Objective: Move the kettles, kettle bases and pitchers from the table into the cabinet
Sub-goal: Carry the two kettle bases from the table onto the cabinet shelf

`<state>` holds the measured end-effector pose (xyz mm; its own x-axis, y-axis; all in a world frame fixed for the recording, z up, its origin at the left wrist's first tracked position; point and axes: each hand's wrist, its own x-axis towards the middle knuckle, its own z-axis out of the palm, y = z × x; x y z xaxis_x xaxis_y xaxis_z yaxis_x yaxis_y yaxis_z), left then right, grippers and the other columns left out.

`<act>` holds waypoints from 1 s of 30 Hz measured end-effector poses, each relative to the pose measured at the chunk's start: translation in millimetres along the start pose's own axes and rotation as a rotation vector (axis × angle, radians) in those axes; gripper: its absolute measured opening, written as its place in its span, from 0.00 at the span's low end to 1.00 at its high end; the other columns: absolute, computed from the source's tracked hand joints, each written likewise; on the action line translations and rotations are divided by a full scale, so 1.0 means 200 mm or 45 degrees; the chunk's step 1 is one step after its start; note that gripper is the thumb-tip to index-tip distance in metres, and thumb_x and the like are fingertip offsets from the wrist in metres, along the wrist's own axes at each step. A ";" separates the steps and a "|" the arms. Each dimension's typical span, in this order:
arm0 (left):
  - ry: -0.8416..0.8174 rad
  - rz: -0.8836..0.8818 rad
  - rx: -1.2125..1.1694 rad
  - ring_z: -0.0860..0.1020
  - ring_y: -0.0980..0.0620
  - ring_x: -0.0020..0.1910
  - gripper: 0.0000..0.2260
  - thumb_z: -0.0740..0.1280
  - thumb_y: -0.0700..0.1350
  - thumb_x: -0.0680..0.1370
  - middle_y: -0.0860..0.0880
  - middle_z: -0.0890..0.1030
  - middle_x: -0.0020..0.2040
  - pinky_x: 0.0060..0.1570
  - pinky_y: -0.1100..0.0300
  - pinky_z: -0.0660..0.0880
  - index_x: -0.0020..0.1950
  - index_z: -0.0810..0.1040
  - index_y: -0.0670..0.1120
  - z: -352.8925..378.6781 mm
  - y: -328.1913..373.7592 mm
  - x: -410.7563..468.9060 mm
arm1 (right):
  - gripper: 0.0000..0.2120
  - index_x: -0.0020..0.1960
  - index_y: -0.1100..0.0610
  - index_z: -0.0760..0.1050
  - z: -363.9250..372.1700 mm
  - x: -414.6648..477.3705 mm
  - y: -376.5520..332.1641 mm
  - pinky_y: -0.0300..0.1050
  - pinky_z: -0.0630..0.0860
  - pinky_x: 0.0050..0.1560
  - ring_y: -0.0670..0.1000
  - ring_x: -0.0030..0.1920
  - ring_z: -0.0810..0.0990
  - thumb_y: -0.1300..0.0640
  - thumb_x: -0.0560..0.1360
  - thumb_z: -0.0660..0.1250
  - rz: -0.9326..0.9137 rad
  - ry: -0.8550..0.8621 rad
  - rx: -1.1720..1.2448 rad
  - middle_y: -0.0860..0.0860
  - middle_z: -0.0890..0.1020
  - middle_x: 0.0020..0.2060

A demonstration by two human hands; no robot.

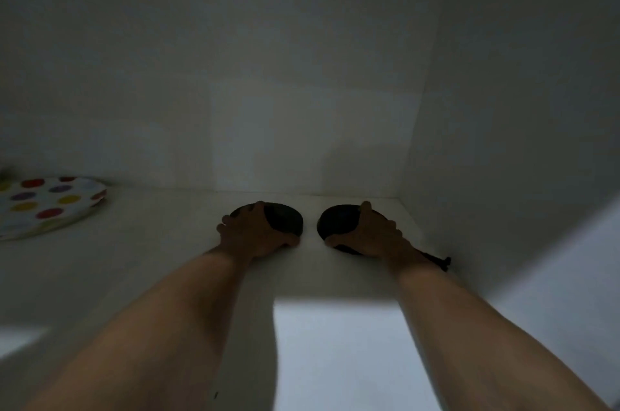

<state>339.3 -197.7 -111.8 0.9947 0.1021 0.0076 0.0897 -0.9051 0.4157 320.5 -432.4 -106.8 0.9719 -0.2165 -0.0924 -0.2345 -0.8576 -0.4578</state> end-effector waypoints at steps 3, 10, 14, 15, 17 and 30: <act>-0.036 -0.004 -0.028 0.70 0.39 0.67 0.59 0.68 0.78 0.47 0.46 0.72 0.70 0.65 0.45 0.67 0.73 0.63 0.54 0.01 0.03 0.10 | 0.70 0.81 0.53 0.50 0.02 0.11 0.03 0.62 0.57 0.76 0.65 0.77 0.59 0.20 0.49 0.69 -0.024 0.027 0.015 0.55 0.63 0.78; -0.108 -0.049 -0.054 0.67 0.40 0.70 0.68 0.68 0.80 0.38 0.48 0.71 0.71 0.68 0.45 0.65 0.75 0.62 0.52 0.04 0.07 0.27 | 0.63 0.81 0.50 0.55 0.04 0.25 0.08 0.64 0.51 0.78 0.63 0.78 0.57 0.19 0.55 0.67 -0.077 0.099 -0.019 0.55 0.61 0.79; -0.103 -0.032 -0.023 0.66 0.40 0.71 0.69 0.65 0.82 0.34 0.50 0.71 0.72 0.70 0.41 0.61 0.74 0.64 0.58 0.12 0.07 0.40 | 0.68 0.80 0.46 0.57 0.08 0.41 0.12 0.65 0.53 0.77 0.63 0.78 0.60 0.15 0.47 0.61 -0.052 0.116 -0.037 0.53 0.63 0.78; -0.105 -0.039 -0.016 0.65 0.40 0.72 0.70 0.65 0.82 0.34 0.50 0.70 0.72 0.70 0.41 0.60 0.74 0.64 0.58 0.14 0.06 0.43 | 0.68 0.80 0.46 0.57 0.09 0.45 0.13 0.65 0.53 0.77 0.63 0.78 0.60 0.14 0.47 0.60 -0.055 0.125 -0.030 0.53 0.64 0.78; -0.105 -0.038 0.003 0.64 0.39 0.73 0.70 0.65 0.82 0.33 0.49 0.69 0.73 0.71 0.39 0.58 0.74 0.64 0.58 0.15 0.07 0.45 | 0.67 0.80 0.47 0.57 0.08 0.41 0.11 0.65 0.53 0.77 0.64 0.78 0.59 0.14 0.49 0.62 -0.060 0.132 -0.027 0.53 0.63 0.79; -0.005 0.119 0.250 0.43 0.34 0.78 0.57 0.58 0.81 0.62 0.46 0.45 0.81 0.71 0.29 0.43 0.80 0.42 0.52 -0.11 0.18 0.06 | 0.51 0.83 0.55 0.44 -0.19 -0.02 0.00 0.67 0.45 0.77 0.63 0.81 0.46 0.24 0.73 0.56 -0.083 0.188 -0.271 0.58 0.52 0.81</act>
<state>353.2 -220.0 -76.7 0.9993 0.0124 0.0343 0.0043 -0.9736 0.2281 315.5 -450.2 -72.6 0.9753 -0.2099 0.0684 -0.1856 -0.9474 -0.2608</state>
